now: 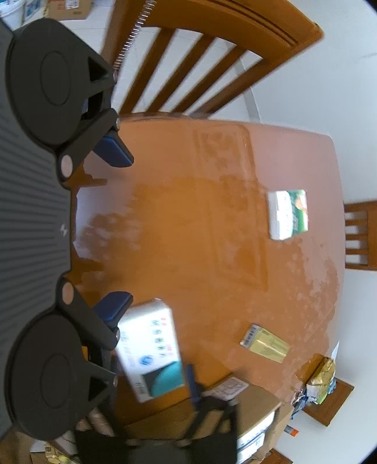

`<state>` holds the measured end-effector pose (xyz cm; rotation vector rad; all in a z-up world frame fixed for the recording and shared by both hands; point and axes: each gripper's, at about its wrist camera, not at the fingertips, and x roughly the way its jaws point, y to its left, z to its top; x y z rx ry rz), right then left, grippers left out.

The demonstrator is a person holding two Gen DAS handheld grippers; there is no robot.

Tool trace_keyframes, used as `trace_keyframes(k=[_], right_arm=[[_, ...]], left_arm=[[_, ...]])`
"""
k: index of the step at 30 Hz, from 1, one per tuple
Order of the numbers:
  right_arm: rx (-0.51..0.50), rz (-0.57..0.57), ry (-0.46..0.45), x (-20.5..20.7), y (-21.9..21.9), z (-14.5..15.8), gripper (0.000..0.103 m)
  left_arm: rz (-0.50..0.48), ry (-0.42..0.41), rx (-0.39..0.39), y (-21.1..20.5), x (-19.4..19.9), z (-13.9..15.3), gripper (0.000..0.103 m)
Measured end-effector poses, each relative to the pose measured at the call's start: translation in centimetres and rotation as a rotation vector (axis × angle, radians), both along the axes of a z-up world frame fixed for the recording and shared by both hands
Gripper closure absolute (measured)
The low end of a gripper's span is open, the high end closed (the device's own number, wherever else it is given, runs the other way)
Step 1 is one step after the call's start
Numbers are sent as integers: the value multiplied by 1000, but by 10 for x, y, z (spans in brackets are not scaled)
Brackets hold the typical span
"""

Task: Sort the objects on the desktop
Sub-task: 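Rotate the held white-and-teal box upright in the right gripper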

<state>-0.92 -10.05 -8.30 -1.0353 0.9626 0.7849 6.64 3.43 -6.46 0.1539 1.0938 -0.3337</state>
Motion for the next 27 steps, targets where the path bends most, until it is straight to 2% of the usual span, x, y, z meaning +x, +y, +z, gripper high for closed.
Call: trace_keyframes(k=[5, 7, 11, 13, 20, 24, 27], right_arm=[[12, -27, 120, 24, -1, -6, 24], [17, -59, 165, 30, 0, -5, 29], [35, -98, 200, 31, 1, -2, 30], [64, -133, 251, 31, 0, 3, 30], [239, -334, 580, 57, -23, 6, 30], [312, -462, 775, 72, -42, -6, 30], [342, -535, 892, 78, -51, -17, 30]], left_arm=[[20, 26, -7, 7, -21, -9, 10], [14, 29, -4, 4, -25, -11, 10], [-3, 32, -16, -2, -28, -15, 10], [-22, 32, -20, -7, -27, -15, 10], [-135, 7, 41, -20, -38, -14, 10], [-206, 35, 38, -29, -43, -25, 10], [-244, 20, 22, -37, -45, -30, 10]])
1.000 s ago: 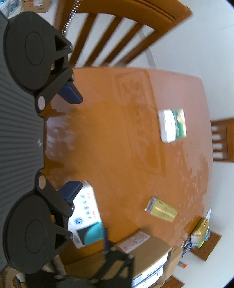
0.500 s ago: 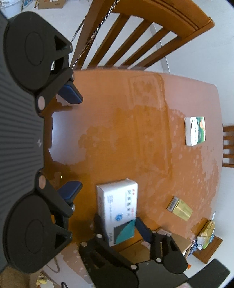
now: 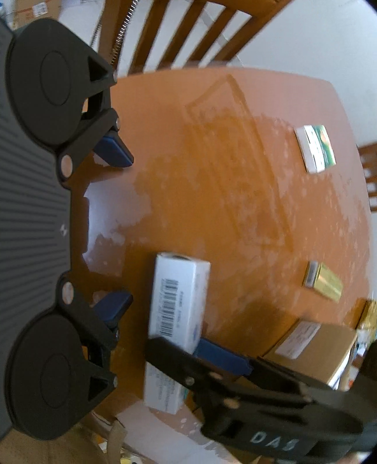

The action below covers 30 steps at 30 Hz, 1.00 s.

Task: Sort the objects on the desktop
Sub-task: 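Rotate the held white-and-teal box upright in the right gripper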

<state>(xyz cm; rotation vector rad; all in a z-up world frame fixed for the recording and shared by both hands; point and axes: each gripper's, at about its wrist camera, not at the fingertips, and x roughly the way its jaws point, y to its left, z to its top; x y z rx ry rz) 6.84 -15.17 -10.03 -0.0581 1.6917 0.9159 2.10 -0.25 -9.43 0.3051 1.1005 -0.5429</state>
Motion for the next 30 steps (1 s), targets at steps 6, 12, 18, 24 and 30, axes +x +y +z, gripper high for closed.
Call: trace_keyframes(k=[6, 12, 18, 24, 30], right_arm=[[-20, -56, 89, 0, -7, -12, 31], [-37, -83, 57, 10, -8, -14, 26], [-38, -141, -9, 12, -11, -3, 19], [-66, -106, -137, 7, -12, 15, 19], [-120, -7, -265, -9, -2, 26, 19]], left_arm=[[-30, -5, -53, -7, 4, 0, 10], [-34, -32, -79, -5, 3, 6, 10], [-3, -35, -154, 1, 11, 12, 10], [-17, -34, -165, -6, 13, 11, 10], [-44, -30, -143, -13, 11, 7, 10]])
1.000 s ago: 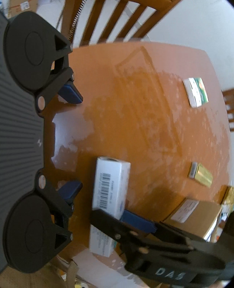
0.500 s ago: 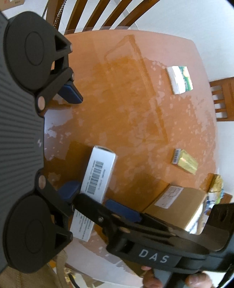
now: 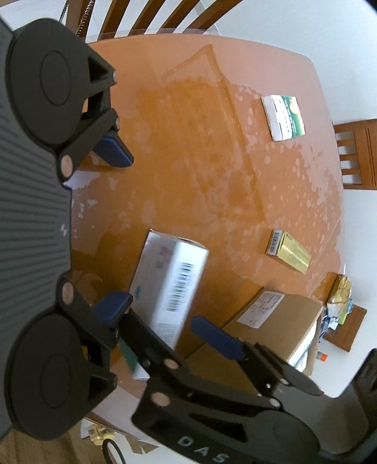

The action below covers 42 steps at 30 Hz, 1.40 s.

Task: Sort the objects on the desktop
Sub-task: 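Rotate the held white-and-teal box upright in the right gripper, then carry the upright white-and-teal box with the right gripper toward the cardboard box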

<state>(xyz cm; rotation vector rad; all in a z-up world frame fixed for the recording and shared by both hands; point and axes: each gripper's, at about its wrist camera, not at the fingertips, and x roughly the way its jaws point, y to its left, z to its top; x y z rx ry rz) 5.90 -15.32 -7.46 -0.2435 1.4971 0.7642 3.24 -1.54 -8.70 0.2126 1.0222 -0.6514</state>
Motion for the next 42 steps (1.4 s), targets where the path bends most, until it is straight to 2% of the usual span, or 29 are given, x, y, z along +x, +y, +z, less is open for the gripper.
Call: trace_keyframes(k=[13, 17, 20, 22, 23, 24, 25, 29, 31, 37, 42], right_arm=[[-16, 50, -98, 1, 7, 2, 19], [-48, 102, -179, -3, 17, 1, 20], [-93, 184, -266, -12, 26, -1, 27], [-127, 251, -298, -18, 31, -4, 35], [-138, 272, -304, -20, 31, -4, 36], [-142, 289, -307, -21, 33, -5, 41], [-142, 307, -295, -22, 33, -7, 52], [-154, 358, -270, -21, 39, -13, 71], [-168, 395, -272, -22, 42, -15, 73], [-222, 601, -338, -31, 51, -17, 74], [-234, 623, -316, -25, 56, -15, 74]], left_arm=[[35, -3, 24, 14, -1, 1, 10], [78, 3, 39, 26, -5, 0, 10], [122, 6, 48, 36, -8, -1, 10], [151, 8, 48, 42, -10, -1, 10], [165, 9, 46, 45, -11, -1, 10], [179, 10, 43, 48, -11, 0, 10], [193, 10, 41, 51, -12, 0, 10], [236, 7, 35, 58, -13, 0, 10], [251, 5, 32, 60, -13, 0, 10], [284, 3, 23, 65, -12, -2, 10], [306, 8, 11, 71, -15, -3, 10]])
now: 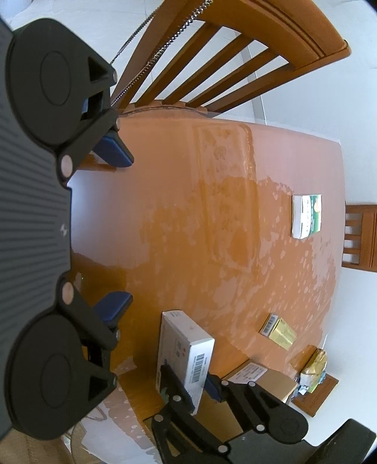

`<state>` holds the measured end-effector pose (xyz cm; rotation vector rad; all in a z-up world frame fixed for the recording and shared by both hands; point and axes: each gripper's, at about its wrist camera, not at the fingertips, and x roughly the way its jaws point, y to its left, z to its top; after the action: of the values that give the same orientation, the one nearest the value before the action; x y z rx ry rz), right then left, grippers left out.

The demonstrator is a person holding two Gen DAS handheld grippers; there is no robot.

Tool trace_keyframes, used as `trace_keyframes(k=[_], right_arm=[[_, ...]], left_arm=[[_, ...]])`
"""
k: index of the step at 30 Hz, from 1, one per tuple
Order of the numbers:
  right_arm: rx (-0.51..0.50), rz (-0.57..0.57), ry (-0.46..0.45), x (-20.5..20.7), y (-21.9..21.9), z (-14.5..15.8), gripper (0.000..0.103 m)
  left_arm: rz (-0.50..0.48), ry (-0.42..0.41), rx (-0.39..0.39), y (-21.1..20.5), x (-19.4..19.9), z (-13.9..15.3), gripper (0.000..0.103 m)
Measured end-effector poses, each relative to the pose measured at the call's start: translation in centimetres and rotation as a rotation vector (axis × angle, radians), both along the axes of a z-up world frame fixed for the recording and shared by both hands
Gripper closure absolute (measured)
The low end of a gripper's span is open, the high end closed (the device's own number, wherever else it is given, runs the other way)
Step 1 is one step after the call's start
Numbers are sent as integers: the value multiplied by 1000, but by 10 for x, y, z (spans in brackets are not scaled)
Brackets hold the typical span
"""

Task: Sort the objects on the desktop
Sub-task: 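Carry the upright white-and-teal box with the right gripper toward the cardboard box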

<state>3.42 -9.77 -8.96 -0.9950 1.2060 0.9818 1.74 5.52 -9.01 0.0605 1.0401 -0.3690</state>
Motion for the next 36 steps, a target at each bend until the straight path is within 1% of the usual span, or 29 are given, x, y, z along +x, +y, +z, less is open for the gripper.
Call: trace_keyframes(k=[4, 6, 7, 13, 16, 17, 18, 20, 24, 26, 30, 34, 36], right_arm=[[4, -11, 22, 0, 5, 0, 73], [2, -18, 28, 0, 8, -3, 70], [1, -20, 29, 0, 9, -5, 69], [-12, -60, 43, 2, 16, -9, 68], [-24, -86, 58, 4, 17, -8, 68], [-29, -99, 60, 5, 17, -8, 69], [-30, -109, 62, 5, 16, -8, 73], [-30, -129, 66, 7, 15, -7, 74], [-1, -154, 90, 5, 10, -5, 74], [12, -155, 97, 2, 7, -5, 74], [23, -128, 65, -9, 3, -4, 72], [38, -129, 49, -19, -2, -6, 71], [45, -125, 38, -23, -3, -7, 70]], left_arm=[[7, 5, -6, 4, 0, -1, 10], [6, 7, -11, 6, 1, -2, 10], [4, 7, -14, 7, 2, -2, 10], [-26, 4, -34, 14, 9, -1, 10], [-42, 1, -39, 16, 14, -1, 10], [-46, 0, -39, 17, 15, -1, 10], [-51, -1, -40, 17, 16, -1, 10], [-56, -4, -38, 17, 17, -1, 10], [-41, -12, -17, 14, 13, 1, 10], [-16, -7, -3, 11, 11, 0, 10], [17, 8, -13, 6, 6, 1, 10], [30, -6, 10, -1, 0, 4, 10], [40, -10, 7, -2, -2, 7, 10]])
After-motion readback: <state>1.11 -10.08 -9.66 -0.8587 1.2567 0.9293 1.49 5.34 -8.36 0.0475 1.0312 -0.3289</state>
